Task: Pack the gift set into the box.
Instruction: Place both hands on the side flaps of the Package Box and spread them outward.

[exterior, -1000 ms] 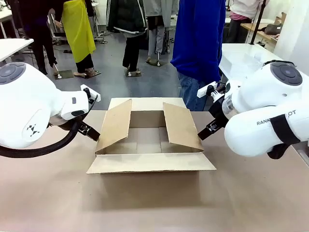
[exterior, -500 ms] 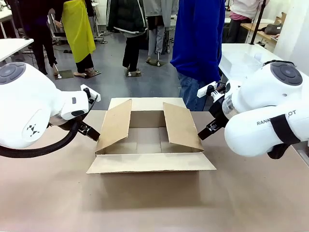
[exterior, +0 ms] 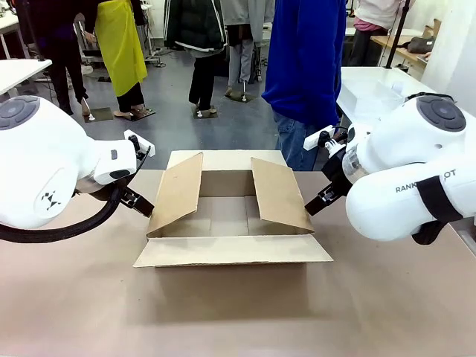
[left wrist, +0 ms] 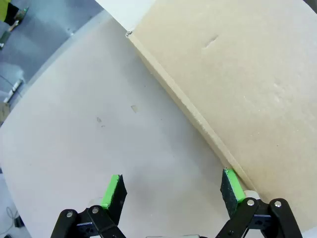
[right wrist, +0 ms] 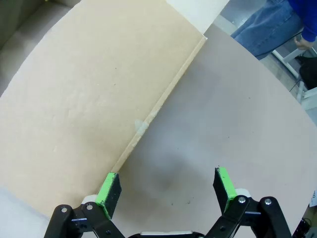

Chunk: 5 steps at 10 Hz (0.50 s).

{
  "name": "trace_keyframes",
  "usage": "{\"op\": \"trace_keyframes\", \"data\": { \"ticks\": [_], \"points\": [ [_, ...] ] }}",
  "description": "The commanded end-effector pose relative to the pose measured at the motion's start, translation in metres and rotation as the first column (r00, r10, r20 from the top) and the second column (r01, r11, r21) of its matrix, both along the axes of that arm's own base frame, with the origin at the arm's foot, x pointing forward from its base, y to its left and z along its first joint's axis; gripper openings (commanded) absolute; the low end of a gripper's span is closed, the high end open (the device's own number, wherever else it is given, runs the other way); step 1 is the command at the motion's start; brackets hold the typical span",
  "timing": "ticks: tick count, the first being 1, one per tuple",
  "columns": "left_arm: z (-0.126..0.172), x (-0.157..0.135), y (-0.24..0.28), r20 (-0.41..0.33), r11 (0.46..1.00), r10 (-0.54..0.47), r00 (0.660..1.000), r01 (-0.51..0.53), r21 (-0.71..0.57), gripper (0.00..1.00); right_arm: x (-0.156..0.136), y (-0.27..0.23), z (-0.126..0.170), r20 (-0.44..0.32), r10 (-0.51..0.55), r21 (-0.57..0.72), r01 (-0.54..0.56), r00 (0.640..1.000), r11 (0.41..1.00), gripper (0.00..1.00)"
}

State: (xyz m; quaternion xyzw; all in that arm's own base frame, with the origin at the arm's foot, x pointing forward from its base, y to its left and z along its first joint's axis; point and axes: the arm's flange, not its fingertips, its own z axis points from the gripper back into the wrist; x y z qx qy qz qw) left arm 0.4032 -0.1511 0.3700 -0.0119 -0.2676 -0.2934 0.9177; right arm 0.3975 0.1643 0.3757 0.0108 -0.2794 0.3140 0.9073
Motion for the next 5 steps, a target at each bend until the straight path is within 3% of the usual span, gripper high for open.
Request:
{"op": "trace_keyframes", "data": {
  "ticks": [1, 5],
  "points": [
    [0.000, 0.000, 0.000, 0.000, 1.000, -0.001, 1.000, 0.001, 0.000, 1.00, 0.000, 0.000, 0.000, 0.000, 0.000, 0.000, 0.000, 1.000, 1.000, 1.00],
    [0.012, -0.007, 0.003, 0.022, 0.999, -0.027, 0.999, 0.028, -0.021, 1.00, 0.001, -0.001, 0.009, -0.021, -0.012, -0.005, 0.012, 1.000, 1.000, 1.00]
  ]
}}
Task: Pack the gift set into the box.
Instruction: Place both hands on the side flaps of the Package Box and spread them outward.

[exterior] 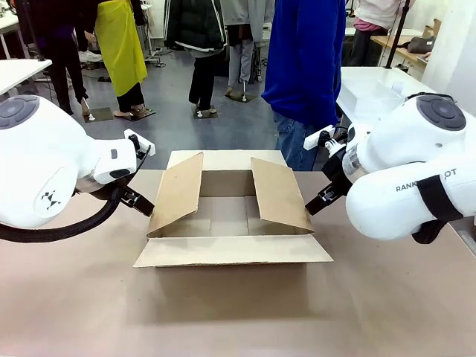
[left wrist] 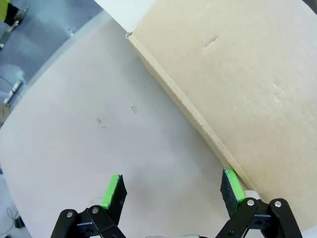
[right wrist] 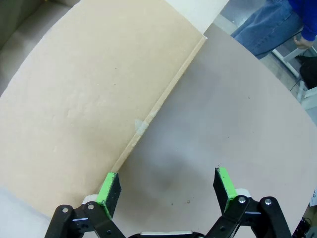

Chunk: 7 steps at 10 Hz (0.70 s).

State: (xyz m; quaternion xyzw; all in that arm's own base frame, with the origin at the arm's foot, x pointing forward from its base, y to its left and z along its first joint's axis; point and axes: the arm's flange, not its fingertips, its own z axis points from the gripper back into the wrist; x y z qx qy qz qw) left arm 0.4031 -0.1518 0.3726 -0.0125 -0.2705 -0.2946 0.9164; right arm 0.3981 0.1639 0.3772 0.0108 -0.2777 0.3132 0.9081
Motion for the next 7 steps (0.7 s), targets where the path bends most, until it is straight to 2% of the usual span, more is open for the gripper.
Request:
{"op": "trace_keyframes", "data": {
  "ticks": [1, 2, 3, 4, 5, 6, 7],
  "points": [
    [0.026, -0.017, 0.009, 0.041, 1.000, -0.006, 0.999, 0.007, -0.025, 1.00, -0.001, -0.004, 0.023, -0.010, -0.024, 0.018, 0.024, 1.000, 1.000, 1.00],
    [0.048, -0.031, 0.019, 0.091, 1.000, 0.002, 0.996, 0.000, -0.029, 1.00, -0.004, -0.010, 0.041, 0.008, -0.032, 0.045, 0.032, 0.999, 0.998, 1.00],
    [0.073, -0.049, 0.035, 0.111, 0.999, 0.028, 0.993, -0.023, -0.048, 1.00, -0.008, -0.016, 0.062, 0.002, -0.067, 0.097, 0.066, 0.998, 0.993, 1.00],
    [0.092, -0.064, 0.048, 0.120, 0.996, 0.029, 0.992, -0.018, -0.092, 1.00, -0.013, -0.025, 0.077, -0.045, -0.093, 0.165, 0.099, 0.995, 0.981, 1.00],
    [0.109, -0.077, 0.064, 0.066, 0.982, 0.033, 0.997, -0.020, -0.188, 1.00, -0.018, -0.038, 0.093, -0.144, -0.151, 0.250, 0.183, 0.978, 0.951, 1.00],
    [0.117, -0.084, 0.081, -0.047, 0.958, 0.056, 0.997, -0.067, -0.280, 1.00, -0.026, -0.053, 0.105, -0.209, -0.206, 0.344, 0.269, 0.956, 0.900, 1.00],
    [0.125, -0.090, 0.105, -0.154, 0.907, 0.086, 0.984, -0.141, -0.397, 1.00, -0.045, -0.077, 0.120, -0.295, -0.204, 0.459, 0.326, 0.934, 0.827, 1.00]
  ]
}}
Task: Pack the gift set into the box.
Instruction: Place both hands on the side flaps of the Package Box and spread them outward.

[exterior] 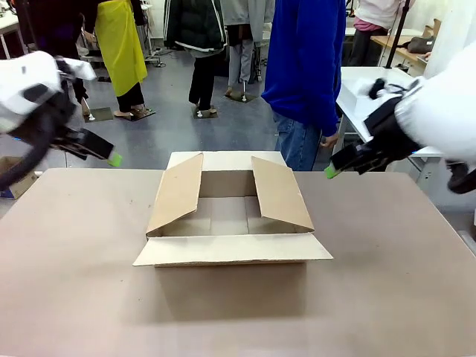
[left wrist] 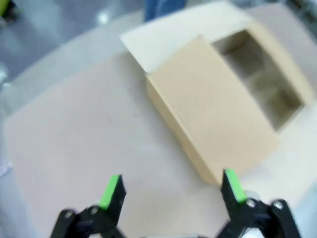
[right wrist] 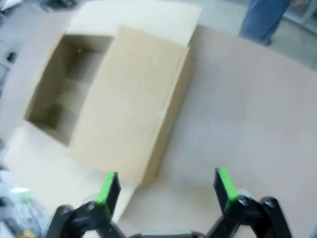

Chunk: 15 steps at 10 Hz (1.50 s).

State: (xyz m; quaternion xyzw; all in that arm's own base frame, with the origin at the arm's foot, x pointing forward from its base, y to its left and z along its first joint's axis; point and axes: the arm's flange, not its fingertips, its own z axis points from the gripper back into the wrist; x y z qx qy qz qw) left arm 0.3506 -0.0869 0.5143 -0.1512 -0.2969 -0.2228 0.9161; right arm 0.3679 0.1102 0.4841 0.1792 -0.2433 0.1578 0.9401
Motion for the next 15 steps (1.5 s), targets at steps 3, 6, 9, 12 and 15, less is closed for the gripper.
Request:
{"op": "trace_keyframes", "data": {
  "ticks": [3, 6, 9, 12, 15],
  "points": [
    [-0.040, -0.070, 0.161, -0.089, 0.705, -0.141, 0.986, 0.037, -0.709, 1.00, -0.097, -0.129, 0.030, -0.043, -0.226, 0.580, 0.209, 0.973, 0.788, 1.00],
    [-0.125, -0.088, 0.237, -0.121, 0.104, 0.165, 0.979, -0.139, -0.985, 1.00, -0.110, -0.240, -0.034, -0.208, -0.370, 0.745, 0.392, 0.905, 0.540, 1.00],
    [-0.149, -0.094, 0.216, -0.198, 0.072, 0.330, 0.923, -0.234, -0.970, 1.00, -0.096, -0.262, -0.086, -0.323, -0.392, 0.714, 0.493, 0.862, 0.496, 1.00],
    [-0.125, -0.079, 0.319, -0.163, 0.233, 0.164, 0.973, -0.199, -0.952, 1.00, -0.082, -0.316, -0.013, -0.299, -0.384, 0.747, 0.465, 0.874, 0.476, 1.00],
    [-0.125, -0.079, 0.319, -0.163, 0.233, 0.164, 0.973, -0.199, -0.952, 1.00, -0.082, -0.316, -0.013, -0.299, -0.384, 0.747, 0.465, 0.874, 0.476, 1.00]
  ]
}}
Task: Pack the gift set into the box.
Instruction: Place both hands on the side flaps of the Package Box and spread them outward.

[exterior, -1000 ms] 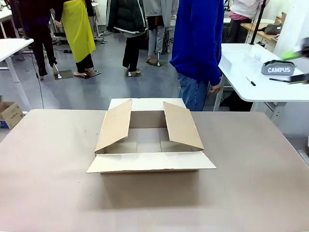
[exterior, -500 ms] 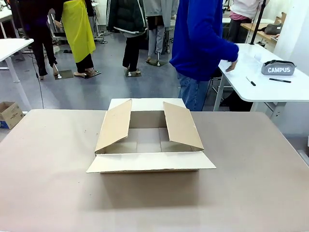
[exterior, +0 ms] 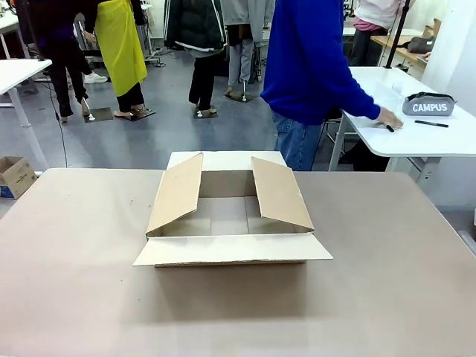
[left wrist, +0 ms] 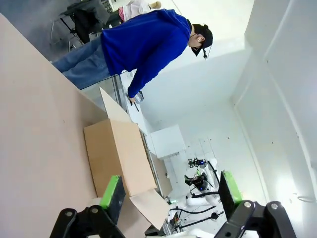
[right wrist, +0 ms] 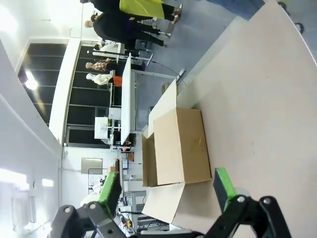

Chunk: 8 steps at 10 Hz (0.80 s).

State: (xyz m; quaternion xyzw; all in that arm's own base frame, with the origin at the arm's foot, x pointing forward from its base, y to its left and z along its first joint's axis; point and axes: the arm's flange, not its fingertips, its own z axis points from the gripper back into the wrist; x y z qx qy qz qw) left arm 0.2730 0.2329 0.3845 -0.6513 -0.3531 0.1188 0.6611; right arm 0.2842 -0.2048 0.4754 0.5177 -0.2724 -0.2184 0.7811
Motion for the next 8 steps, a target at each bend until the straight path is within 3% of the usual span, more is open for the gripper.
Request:
{"op": "trace_keyframes", "data": {
  "ticks": [1, 3, 5, 6, 8],
  "points": [
    [0.005, -0.001, -0.001, 0.034, 1.000, 0.025, 0.999, -0.025, 0.011, 1.00, 0.001, -0.001, -0.004, 0.023, -0.003, 0.006, 0.003, 1.000, 1.000, 1.00],
    [0.002, -0.002, 0.001, -0.001, 1.000, 0.005, 1.000, -0.005, 0.011, 1.00, -0.001, -0.001, -0.001, -0.005, -0.004, 0.004, 0.004, 1.000, 1.000, 1.00],
    [0.043, 0.031, -0.056, -0.040, 0.982, -0.154, 0.987, 0.157, 0.106, 1.00, 0.032, 0.054, 0.028, -0.016, 0.090, -0.179, -0.091, 0.996, 0.980, 1.00],
    [0.066, 0.049, -0.096, -0.047, 0.944, -0.289, 0.956, 0.292, 0.153, 1.00, 0.052, 0.097, 0.040, -0.026, 0.180, -0.280, -0.180, 0.983, 0.943, 1.00],
    [0.089, 0.086, -0.190, -0.143, 0.829, -0.461, 0.876, 0.483, 0.281, 1.00, 0.089, 0.203, 0.038, -0.122, 0.380, -0.461, -0.392, 0.917, 0.796, 1.00]
  ]
}}
